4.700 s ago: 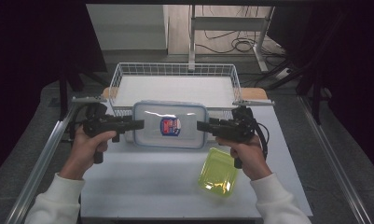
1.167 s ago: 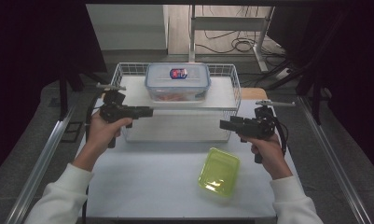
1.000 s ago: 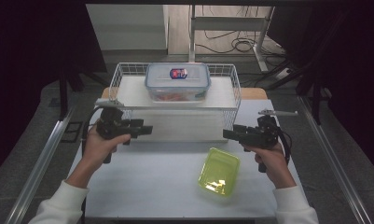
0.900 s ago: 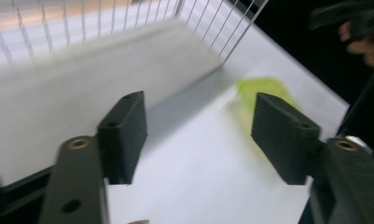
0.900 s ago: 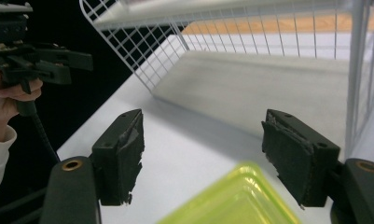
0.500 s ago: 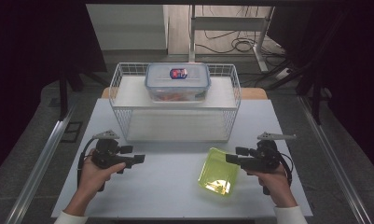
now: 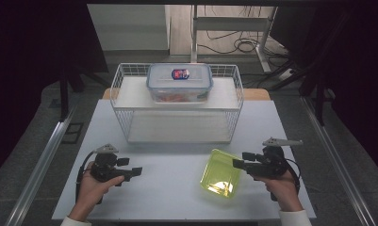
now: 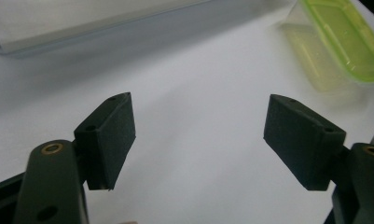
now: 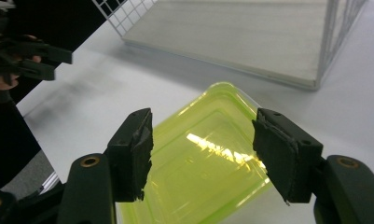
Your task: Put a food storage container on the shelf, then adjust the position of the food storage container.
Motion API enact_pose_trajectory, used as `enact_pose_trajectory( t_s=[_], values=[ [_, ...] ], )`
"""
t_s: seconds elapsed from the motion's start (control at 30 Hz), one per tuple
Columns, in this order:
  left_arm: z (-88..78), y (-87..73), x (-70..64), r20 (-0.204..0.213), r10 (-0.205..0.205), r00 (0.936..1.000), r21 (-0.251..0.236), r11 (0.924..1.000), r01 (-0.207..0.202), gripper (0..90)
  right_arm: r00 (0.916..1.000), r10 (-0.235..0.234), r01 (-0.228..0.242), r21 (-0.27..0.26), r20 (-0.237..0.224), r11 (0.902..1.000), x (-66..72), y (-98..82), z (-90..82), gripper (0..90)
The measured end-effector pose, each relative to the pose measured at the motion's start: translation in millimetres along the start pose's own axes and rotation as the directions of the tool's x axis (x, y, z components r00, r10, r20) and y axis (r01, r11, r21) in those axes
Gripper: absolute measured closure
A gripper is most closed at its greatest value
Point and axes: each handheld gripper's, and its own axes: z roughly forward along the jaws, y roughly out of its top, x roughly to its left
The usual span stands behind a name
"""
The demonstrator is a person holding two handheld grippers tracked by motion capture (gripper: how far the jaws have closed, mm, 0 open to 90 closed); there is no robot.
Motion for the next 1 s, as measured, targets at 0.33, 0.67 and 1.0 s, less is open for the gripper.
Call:
enact_pose_trajectory(
  t_s=[0.33,0.67,1.0],
  values=[
    [0.8,-1.7,-0.7,-0.018,0.025,0.9995,0.013,0.9996,-0.025,22.8,0.9995,-0.01,0.008,0.076,0.029,0.9971,-11.3,-19.3,-0.3,54.4],
    [-3.6,-2.4,-1.2,0.002,0.021,0.9998,0.001,0.9998,-0.021,23.1,0.991,-0.127,0.116,0.196,0.044,0.9737,1.9,-50.2,-11.6,88.3],
    [-6.2,-2.2,1.6,-0.002,0.004,1.0,-0.011,0.9999,-0.004,22.9,0.9716,-0.236,0.215,0.341,0.02,0.9152,20.7,-79.4,6.1,89.0]
  ],
)
